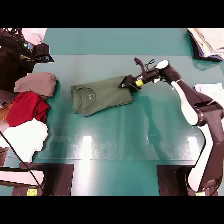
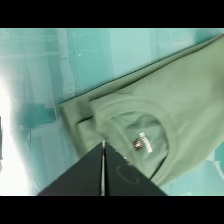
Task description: Fold the shirts.
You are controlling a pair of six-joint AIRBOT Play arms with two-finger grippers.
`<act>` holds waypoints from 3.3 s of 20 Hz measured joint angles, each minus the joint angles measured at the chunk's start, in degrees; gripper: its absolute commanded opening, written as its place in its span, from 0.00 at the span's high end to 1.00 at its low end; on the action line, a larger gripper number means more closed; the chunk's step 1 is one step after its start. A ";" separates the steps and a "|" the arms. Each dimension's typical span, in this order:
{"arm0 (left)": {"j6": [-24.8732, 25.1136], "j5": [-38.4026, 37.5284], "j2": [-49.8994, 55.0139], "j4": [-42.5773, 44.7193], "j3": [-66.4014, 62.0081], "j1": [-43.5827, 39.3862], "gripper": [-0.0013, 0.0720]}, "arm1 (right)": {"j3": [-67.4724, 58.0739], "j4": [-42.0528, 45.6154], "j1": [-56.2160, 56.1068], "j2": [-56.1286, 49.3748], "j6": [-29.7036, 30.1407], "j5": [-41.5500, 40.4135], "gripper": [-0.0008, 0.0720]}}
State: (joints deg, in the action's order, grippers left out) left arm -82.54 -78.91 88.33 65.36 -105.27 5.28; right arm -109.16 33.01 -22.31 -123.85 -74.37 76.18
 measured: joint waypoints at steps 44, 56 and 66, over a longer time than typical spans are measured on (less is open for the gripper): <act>2.14 2.58 0.00 -6.62 0.00 -11.39 0.95 | 33.03 32.06 54.60 60.61 -8.83 -15.21 0.97; 4.68 -0.39 0.00 -6.64 0.00 -11.52 0.95 | 48.02 47.23 71.56 66.07 -11.21 -4.26 0.17; 4.90 0.37 0.00 -6.73 0.00 -11.54 0.95 | 48.87 38.34 47.74 70.69 -11.32 -4.39 0.97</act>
State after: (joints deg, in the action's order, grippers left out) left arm -77.65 -78.54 88.33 58.63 -105.27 -6.26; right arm -60.29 71.35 25.43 -53.17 -85.69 71.79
